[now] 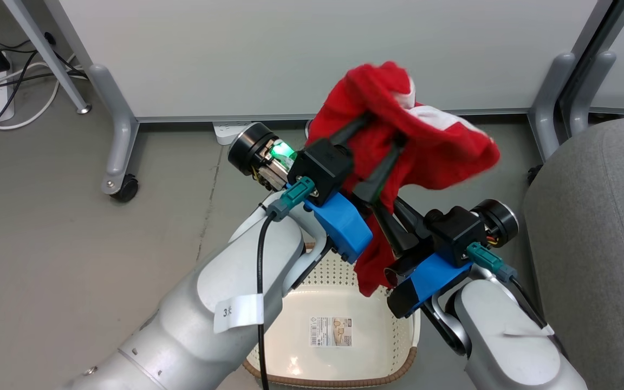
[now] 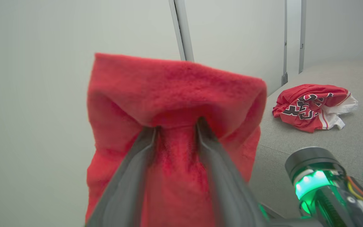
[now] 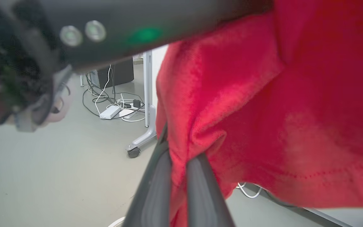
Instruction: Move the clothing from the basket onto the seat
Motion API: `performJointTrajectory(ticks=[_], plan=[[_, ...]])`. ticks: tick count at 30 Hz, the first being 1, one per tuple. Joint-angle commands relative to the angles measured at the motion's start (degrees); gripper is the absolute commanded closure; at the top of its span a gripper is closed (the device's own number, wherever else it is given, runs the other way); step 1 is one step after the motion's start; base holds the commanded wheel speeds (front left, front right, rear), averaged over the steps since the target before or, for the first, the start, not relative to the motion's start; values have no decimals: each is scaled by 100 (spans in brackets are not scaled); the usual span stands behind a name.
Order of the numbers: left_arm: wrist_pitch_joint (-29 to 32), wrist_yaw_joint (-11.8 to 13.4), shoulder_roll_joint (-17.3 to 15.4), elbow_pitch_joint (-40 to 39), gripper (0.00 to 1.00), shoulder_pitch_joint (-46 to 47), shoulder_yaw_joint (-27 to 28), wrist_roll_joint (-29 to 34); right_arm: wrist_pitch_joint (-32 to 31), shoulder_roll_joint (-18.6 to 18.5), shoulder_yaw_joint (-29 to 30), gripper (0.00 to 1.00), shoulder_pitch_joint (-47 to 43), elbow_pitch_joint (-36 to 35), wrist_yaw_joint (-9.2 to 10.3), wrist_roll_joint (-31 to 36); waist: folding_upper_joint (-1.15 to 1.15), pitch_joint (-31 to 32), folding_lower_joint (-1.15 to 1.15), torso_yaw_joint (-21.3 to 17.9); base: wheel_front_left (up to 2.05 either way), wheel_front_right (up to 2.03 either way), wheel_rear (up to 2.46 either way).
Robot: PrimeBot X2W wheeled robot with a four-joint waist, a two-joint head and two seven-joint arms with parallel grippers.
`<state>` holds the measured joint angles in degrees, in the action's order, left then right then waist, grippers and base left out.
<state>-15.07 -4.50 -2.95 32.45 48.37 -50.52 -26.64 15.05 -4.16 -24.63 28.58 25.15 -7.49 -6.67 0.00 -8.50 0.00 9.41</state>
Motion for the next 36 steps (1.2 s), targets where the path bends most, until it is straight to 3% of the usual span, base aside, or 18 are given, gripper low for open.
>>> performJointTrajectory(ticks=[1,16,36], plan=[[-15,33,10,-10,0,67,17,43,19,-22,-8,100,85,2,-1,-43,0,3,0,-7,0,0,0],[-15,64,-11,-28,0,-14,123,258,19,-81,146,100,32,-183,-1,-65,0,-123,0,-413,0,0,0],[-15,0,-110,-258,0,-352,166,639,19,-546,1285,100,-214,-954,-1,31,0,-639,0,-2012,0,0,0]])
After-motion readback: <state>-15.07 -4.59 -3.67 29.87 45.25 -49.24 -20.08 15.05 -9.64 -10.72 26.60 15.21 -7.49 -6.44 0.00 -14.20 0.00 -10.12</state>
